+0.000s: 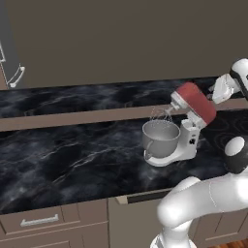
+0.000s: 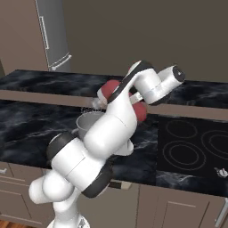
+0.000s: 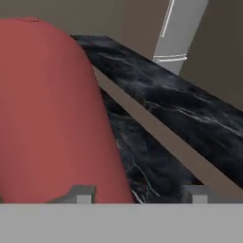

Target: Close the stand mixer head.

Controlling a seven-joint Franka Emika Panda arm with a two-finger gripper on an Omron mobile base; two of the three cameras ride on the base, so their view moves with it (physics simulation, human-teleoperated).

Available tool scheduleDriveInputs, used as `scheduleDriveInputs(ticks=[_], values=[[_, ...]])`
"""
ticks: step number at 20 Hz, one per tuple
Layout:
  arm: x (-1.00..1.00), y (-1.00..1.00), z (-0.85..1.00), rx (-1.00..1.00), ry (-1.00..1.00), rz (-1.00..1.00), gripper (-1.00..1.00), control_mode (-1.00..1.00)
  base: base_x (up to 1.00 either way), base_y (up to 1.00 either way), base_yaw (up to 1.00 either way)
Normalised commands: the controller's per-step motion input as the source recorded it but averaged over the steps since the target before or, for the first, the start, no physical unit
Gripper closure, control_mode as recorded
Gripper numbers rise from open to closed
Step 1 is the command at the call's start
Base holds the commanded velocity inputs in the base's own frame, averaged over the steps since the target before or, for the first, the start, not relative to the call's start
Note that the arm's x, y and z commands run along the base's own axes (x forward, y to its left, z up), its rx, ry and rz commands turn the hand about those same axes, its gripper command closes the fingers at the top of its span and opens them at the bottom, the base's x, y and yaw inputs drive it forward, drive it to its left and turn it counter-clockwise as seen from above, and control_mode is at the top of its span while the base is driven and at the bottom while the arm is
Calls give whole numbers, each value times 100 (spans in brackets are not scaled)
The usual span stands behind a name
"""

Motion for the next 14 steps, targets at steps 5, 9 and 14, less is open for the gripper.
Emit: scheduleDriveInputs(ticks=[5, 9, 14], values=[[6, 100, -17, -2, 8, 45, -100, -100, 0, 0, 0], [-72, 100, -6, -2, 0, 17, -100, -100, 0, 0, 0], [-97, 100, 0, -18, -10, 4, -100, -100, 0, 0, 0]])
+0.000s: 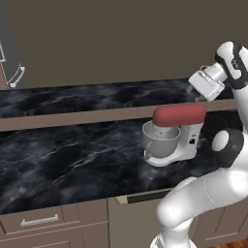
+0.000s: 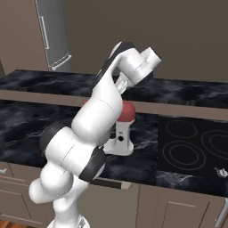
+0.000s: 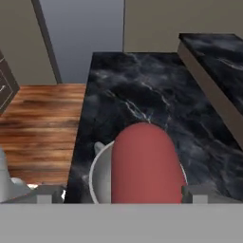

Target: Close the stand mixer head.

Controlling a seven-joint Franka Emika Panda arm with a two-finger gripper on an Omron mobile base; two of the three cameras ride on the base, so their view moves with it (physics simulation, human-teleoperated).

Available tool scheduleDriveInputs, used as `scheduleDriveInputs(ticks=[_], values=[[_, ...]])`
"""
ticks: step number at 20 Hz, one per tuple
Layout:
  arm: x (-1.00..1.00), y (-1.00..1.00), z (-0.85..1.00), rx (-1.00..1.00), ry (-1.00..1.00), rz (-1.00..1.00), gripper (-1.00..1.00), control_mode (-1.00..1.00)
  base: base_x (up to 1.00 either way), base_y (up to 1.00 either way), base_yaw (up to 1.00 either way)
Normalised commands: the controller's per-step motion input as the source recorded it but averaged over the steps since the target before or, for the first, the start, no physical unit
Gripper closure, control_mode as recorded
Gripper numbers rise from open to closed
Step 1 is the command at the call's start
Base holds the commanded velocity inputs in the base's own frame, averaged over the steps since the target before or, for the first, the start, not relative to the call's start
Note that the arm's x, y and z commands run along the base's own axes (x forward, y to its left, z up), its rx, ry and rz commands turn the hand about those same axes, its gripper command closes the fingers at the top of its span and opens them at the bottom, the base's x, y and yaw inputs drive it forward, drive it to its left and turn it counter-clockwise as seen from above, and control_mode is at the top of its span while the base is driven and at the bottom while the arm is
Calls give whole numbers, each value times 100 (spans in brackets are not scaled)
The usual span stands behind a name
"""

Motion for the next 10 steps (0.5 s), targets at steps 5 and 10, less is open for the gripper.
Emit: scheduleDriveInputs(ticks=[5, 10], values=[[-95, 100, -17, -32, -26, -5, -100, -100, 0, 0, 0], [-89, 91, -30, -20, -33, -10, -100, -100, 0, 0, 0]])
